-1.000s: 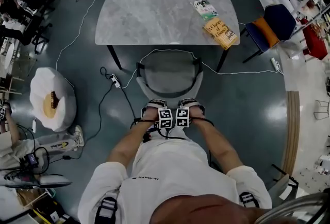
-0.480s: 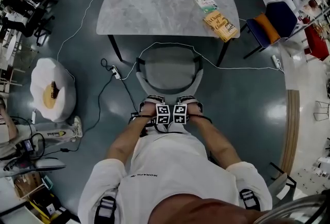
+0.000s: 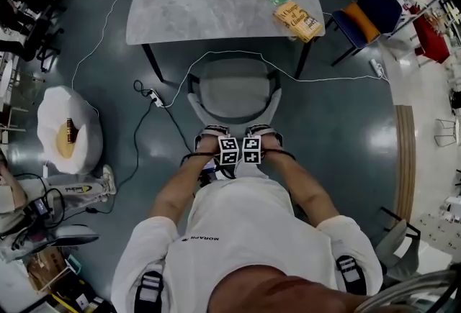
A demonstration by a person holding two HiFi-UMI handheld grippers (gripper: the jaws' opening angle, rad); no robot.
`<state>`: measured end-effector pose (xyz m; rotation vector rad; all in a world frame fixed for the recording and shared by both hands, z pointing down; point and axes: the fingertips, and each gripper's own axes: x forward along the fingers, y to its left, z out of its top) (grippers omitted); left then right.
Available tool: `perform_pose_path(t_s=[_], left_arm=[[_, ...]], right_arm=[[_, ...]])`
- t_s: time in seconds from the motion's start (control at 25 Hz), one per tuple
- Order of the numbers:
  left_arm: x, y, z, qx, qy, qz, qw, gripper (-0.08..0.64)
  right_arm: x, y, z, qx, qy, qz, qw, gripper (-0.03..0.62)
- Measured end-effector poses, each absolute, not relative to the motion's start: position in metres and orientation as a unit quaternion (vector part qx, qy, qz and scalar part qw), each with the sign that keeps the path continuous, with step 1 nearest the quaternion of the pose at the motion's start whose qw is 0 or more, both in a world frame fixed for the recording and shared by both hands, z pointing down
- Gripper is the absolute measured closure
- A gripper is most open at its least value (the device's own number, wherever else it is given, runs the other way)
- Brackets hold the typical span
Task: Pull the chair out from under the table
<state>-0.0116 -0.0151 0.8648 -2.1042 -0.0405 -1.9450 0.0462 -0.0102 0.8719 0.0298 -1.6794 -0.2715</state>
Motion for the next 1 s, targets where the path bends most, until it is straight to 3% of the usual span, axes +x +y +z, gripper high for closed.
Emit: perform_pose_path(t_s=[1.0], left_arm=[[-0.005,0.028,0.861,-0.724,-0.042,-0.678,0.120,0.495]], right_arm=[[0.052,0.031,0.870,-0.011,-0.739,-0.122,0.662,0.525]])
